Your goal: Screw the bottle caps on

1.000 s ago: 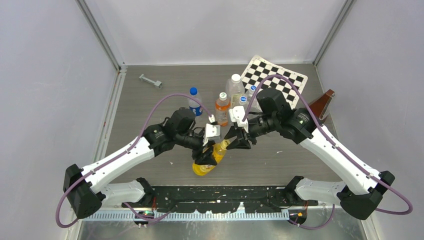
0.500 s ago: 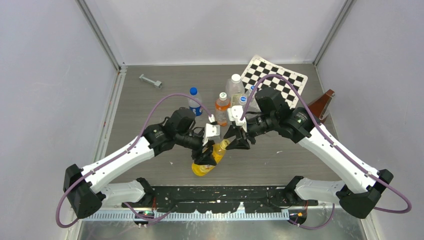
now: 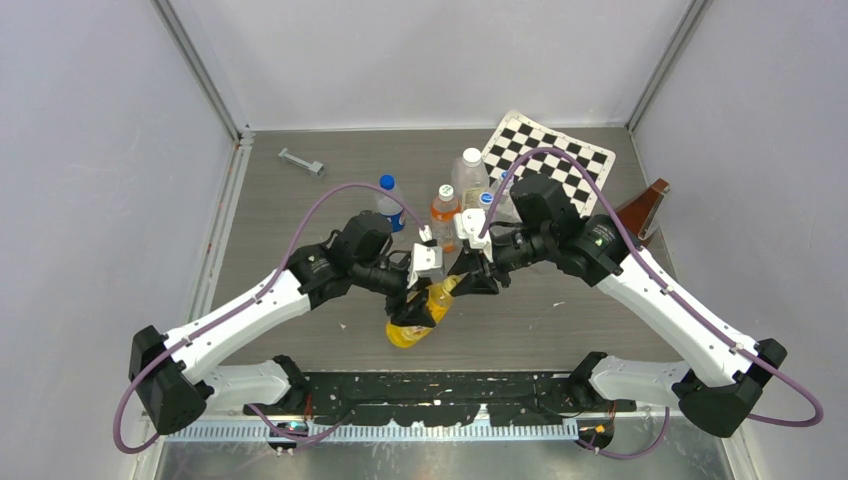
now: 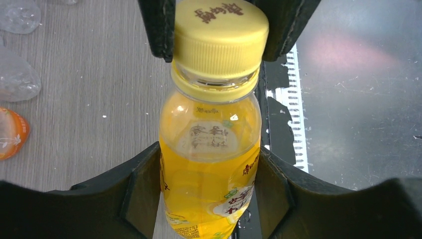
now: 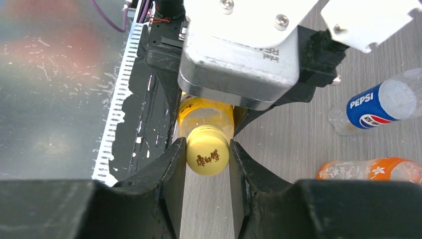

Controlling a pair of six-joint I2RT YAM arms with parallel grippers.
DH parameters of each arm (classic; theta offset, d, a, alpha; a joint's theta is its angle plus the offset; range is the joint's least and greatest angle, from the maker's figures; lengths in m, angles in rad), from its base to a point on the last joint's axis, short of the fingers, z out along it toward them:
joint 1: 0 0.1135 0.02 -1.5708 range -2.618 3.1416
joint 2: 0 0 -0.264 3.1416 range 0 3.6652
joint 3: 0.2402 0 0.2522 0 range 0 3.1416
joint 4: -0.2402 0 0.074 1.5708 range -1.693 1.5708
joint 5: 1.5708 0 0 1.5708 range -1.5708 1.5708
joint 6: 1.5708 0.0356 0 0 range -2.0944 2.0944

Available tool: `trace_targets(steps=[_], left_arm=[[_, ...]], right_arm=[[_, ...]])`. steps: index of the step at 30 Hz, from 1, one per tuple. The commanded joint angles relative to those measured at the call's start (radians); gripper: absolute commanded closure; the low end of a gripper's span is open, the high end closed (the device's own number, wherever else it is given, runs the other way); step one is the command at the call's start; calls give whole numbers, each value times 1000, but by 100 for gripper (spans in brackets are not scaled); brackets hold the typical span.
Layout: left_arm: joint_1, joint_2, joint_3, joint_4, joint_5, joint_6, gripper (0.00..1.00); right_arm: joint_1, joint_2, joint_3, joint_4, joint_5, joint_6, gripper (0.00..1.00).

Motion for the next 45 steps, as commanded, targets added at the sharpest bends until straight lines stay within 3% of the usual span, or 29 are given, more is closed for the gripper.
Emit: trace_targets(steps=[1,4,10,15,20,23,27,32,36,41,45], left_arm=[[4,-2,46,13,-4,16,100],[1,-6,46,29,-73,11,100],[-38,-21,49,84,-237,18,100],[-81,-37,29,173,-413,1,100],[-127,-74,-56,392,-568,-51,100],[-132,-85,-90,487,-636,-85,100],[-134,-78,-113,524,-683,-97,100],[-134,-56,-131,522,-736,-125,100],[-132,-50,-146,489,-771,-173,100],[-127,-43,-165,457,-768,-222,100],[-115,-55,-199,499,-682,-275,100]], right_arm=[[-2,-6,32,37,-18,28,68],[-2,6,30,38,11,62,78],[-2,40,9,38,98,196,79],[-2,46,-33,104,197,425,76],[-3,35,-115,249,373,789,76],[-2,26,-150,307,451,998,70],[-2,-13,-181,345,538,1148,56],[-2,-74,-158,327,618,1161,35],[-2,-122,-137,307,661,1114,23],[-4,-186,-121,307,703,1048,14],[-6,-211,-124,340,734,1020,13]])
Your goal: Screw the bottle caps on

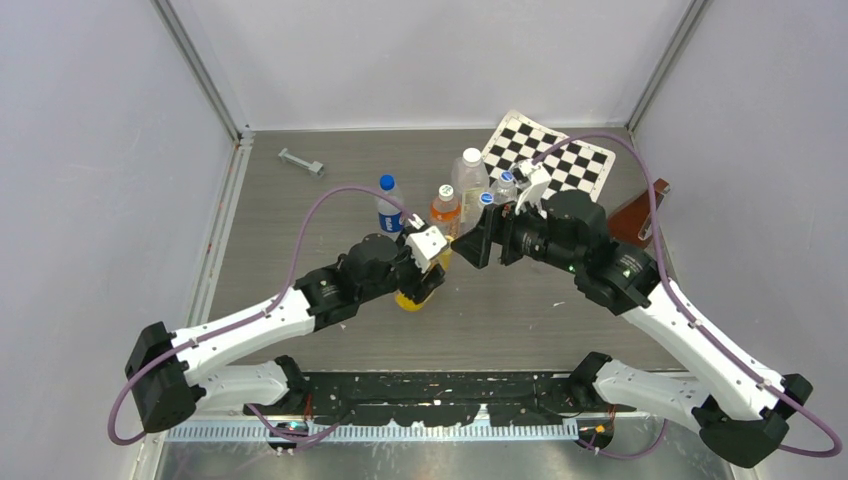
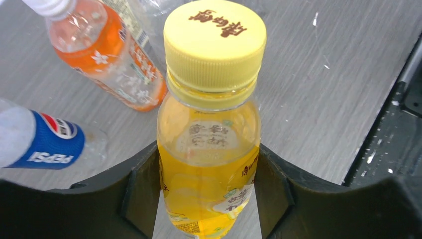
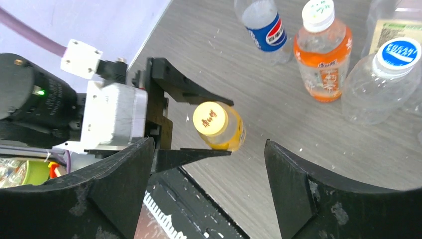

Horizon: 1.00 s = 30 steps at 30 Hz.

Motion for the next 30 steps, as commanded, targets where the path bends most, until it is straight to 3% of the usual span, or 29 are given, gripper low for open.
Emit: trace_targets(steps=[1,13,30], left_arm=[[15,-25,-34,94,93,-87,100],[36,-62,-54,212,293,-150,100],[47,-49,-36,231,324,-185,100]], right_arm=[[-1,-35,25,82,60,-45,13],[-4,-1,-54,278,-55,-16,14],[-6,26,-62,325,-160,-2,32]])
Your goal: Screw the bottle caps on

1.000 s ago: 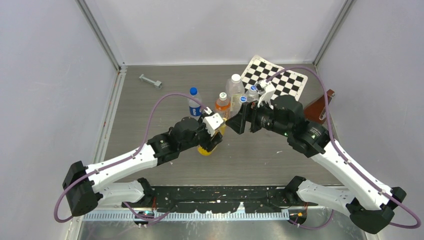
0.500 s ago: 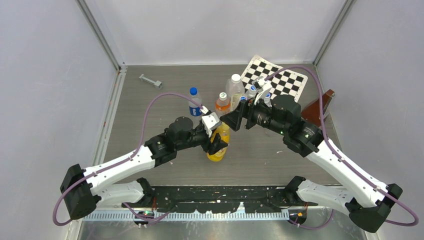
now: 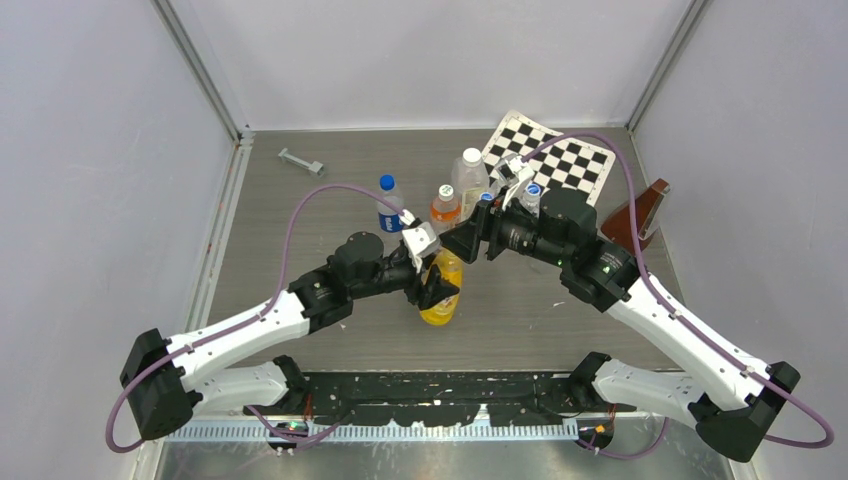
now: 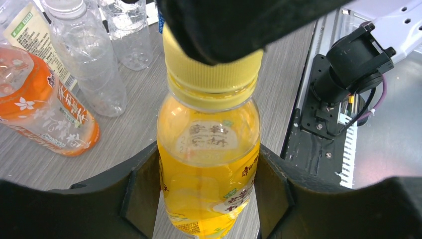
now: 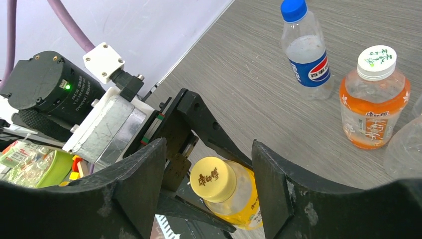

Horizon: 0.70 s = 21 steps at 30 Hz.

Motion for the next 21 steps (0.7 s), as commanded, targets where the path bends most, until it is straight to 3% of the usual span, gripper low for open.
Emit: trace_targets(steps=[1,21], left_arm=[[8,-9,23,57,10,-11,100],[23,-18,34,26,-23,-22,100]], right_arm=[[-4,0,14,60,-40,11,32],[-3,-15,9,52,-87,29,37]])
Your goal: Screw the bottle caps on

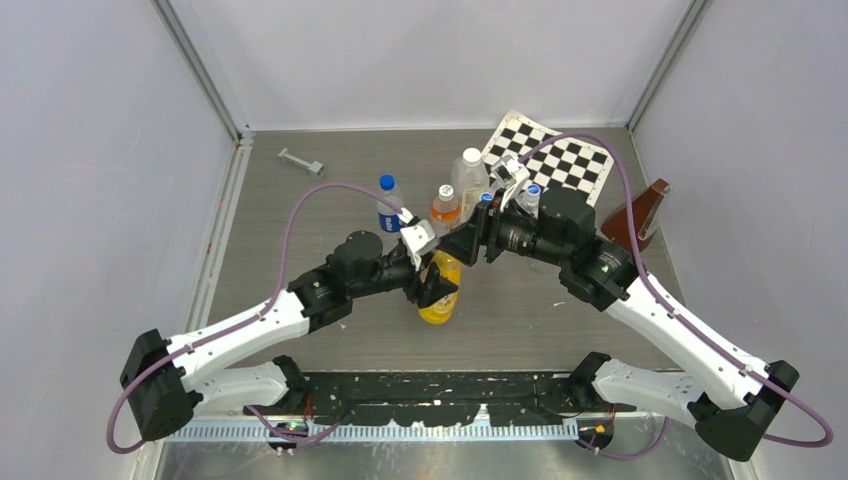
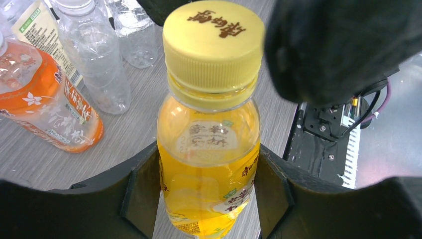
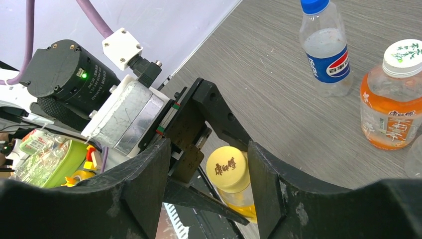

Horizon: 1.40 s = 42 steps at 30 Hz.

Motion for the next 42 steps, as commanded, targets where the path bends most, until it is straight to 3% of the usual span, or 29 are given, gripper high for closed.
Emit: trace_targets(steps=[1,17,27,42], left_arm=[[11,-17,35,25,-21,-12,100],[46,-20,51,-28,-61,-19,100],[50,-16,51,-18,45,-8,100],[50,12,73,-10,132,-4,100]], right_arm=[[-3,-24,11,38,-18,8,37],[-4,-56,8,-2,-97,52,39],[-3,-96,-5,23,141,-31,30],[-3,44,17,147,-41,1,31]])
